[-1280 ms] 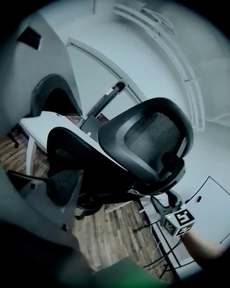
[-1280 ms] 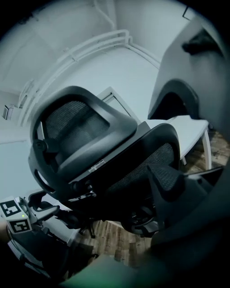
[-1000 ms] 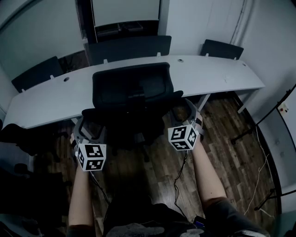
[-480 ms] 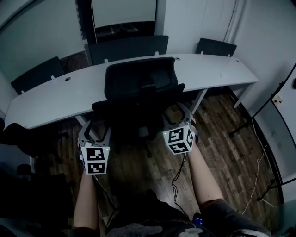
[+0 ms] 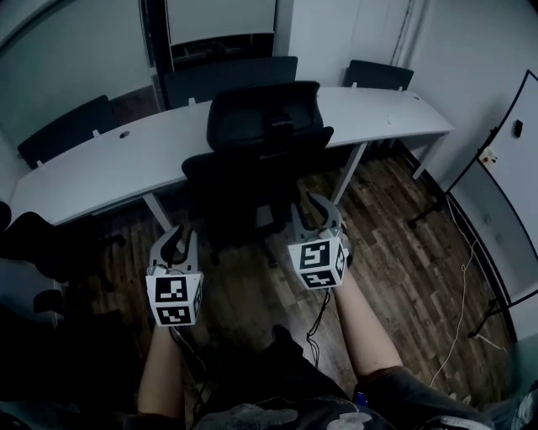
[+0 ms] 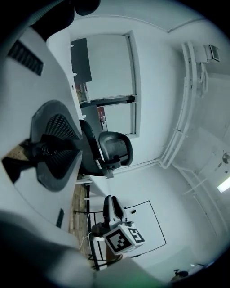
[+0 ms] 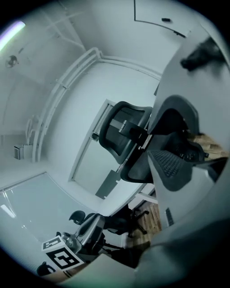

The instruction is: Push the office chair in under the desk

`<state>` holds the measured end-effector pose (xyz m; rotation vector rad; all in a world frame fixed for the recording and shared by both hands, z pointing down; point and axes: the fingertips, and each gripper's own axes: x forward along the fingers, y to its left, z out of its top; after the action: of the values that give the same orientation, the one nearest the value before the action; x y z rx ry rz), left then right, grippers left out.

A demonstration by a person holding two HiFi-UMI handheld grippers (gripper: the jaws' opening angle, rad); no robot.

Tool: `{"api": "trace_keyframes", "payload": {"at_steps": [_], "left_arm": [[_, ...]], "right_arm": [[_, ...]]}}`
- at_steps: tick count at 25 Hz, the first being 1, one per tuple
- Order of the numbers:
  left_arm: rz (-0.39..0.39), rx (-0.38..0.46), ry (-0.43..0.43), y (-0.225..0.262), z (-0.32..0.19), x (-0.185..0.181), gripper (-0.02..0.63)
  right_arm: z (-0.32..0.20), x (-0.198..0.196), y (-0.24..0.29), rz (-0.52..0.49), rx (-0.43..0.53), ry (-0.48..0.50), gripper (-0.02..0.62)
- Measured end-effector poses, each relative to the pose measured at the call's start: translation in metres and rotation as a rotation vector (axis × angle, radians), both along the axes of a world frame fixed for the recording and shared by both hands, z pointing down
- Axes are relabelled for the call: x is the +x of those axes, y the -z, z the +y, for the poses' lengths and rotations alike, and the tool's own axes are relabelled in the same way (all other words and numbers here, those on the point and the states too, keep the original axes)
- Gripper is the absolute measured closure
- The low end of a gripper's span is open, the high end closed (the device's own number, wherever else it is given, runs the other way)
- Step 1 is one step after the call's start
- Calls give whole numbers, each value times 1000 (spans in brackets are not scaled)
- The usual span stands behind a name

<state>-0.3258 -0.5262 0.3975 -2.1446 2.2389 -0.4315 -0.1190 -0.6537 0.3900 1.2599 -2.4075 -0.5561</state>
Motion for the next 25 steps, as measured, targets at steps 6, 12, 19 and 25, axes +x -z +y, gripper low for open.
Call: {"api": "trace_keyframes", "payload": {"at_steps": [6,12,19,25], "left_arm": [[29,60,-59,7,63,9,583],[14,59,-107,3,135,10,591],[31,44,-144,1,213,5,591],[65,8,-165,-13,244,6,591]], "right_arm": [[73,-20,15,-62,45,1,552],[154,-44,8,-87,3,13,568],[242,-58,-3,-84,-25,7,572],[284,-54,-10,-86,-74,-5,574]]}}
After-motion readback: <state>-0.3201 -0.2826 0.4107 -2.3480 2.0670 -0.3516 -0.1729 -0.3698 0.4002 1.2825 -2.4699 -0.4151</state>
